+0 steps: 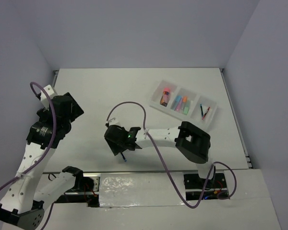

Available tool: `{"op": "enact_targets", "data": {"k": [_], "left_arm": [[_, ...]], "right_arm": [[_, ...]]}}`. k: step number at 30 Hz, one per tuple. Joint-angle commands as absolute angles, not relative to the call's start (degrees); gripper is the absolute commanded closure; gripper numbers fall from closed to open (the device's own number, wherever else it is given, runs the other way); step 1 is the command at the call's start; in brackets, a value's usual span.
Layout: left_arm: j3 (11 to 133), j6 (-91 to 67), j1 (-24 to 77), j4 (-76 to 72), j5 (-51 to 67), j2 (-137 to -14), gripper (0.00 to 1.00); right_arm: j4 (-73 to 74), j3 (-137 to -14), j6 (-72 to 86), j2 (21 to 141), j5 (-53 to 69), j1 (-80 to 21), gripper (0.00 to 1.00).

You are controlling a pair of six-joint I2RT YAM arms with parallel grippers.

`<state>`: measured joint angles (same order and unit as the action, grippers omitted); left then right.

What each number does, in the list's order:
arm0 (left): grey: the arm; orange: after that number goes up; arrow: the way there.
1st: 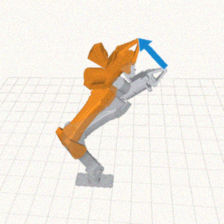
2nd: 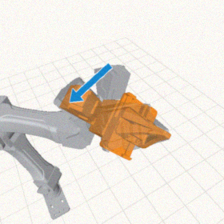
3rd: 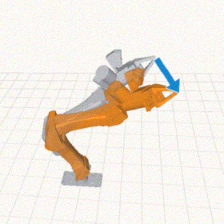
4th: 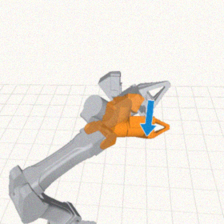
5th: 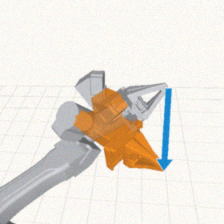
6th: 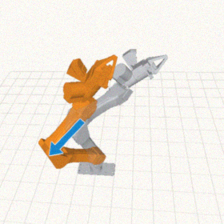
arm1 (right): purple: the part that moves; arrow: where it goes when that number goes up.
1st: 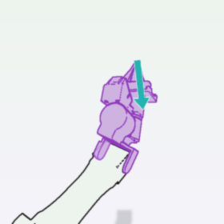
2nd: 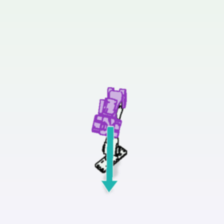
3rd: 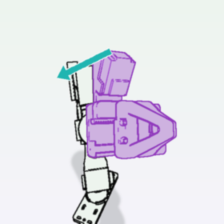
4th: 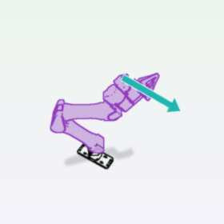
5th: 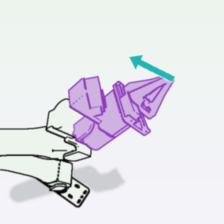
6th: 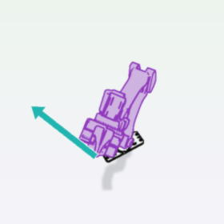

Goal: Sort the stationery into containers
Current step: Pick up the pen from the center of the board, then place the pen in the storage box.

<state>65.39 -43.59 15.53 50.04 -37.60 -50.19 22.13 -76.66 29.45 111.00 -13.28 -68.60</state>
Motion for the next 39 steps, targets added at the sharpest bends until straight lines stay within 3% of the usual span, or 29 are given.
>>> {"op": "enact_targets", "data": {"k": [1,8,10,11,12,13,17,20,26,31,39], "left_arm": [[64.34,-39.03,15.12,50.45,-39.99,-49.66,0.01],[59.95,-37.88,14.85,47.99,-38.59,-49.48,0.01],[59.42,-37.44,14.77,47.46,-37.97,-49.22,0.01],[58.89,-37.27,14.68,47.20,-37.71,-49.13,0.01],[58.71,-37.09,14.59,46.94,-37.10,-49.04,0.01],[58.54,-36.57,14.50,46.59,-36.48,-48.96,0.01],[55.47,-31.13,14.59,41.32,-27.27,-47.38,0.01],[53.62,-27.60,14.59,37.01,-18.47,-46.41,0.01],[53.88,-26.19,14.50,36.83,-15.82,-48.08,0.01],[53.70,-25.40,14.50,36.21,-14.59,-48.25,0.01],[53.79,-24.61,13.98,35.95,-13.01,-49.39,0.01]], "right_arm": [[24.87,-81.12,31.29,113.36,-15.29,-69.52,0.35],[25.49,-78.40,32.96,117.07,-14.42,-70.31,0.61],[25.49,-77.35,33.13,116.90,-14.50,-70.49,0.62],[25.49,-77.17,32.96,116.37,-14.41,-70.49,0.70],[25.66,-76.91,32.70,115.76,-14.59,-70.49,0.95],[25.93,-75.77,32.78,114.71,-17.11,-70.49,1.00],[26.71,-69.63,29.37,99.99,-23.55,-64.89,1.00],[28.64,-63.91,22.25,91.61,-23.29,-52.50,1.00],[32.69,-60.02,6.53,79.20,-25.23,-26.05,1.00],[35.68,-65.20,3.25,82.78,-29.52,-12.60,1.00],[39.03,-72.68,4.04,93.68,-30.15,-7.30,0.97]]}}
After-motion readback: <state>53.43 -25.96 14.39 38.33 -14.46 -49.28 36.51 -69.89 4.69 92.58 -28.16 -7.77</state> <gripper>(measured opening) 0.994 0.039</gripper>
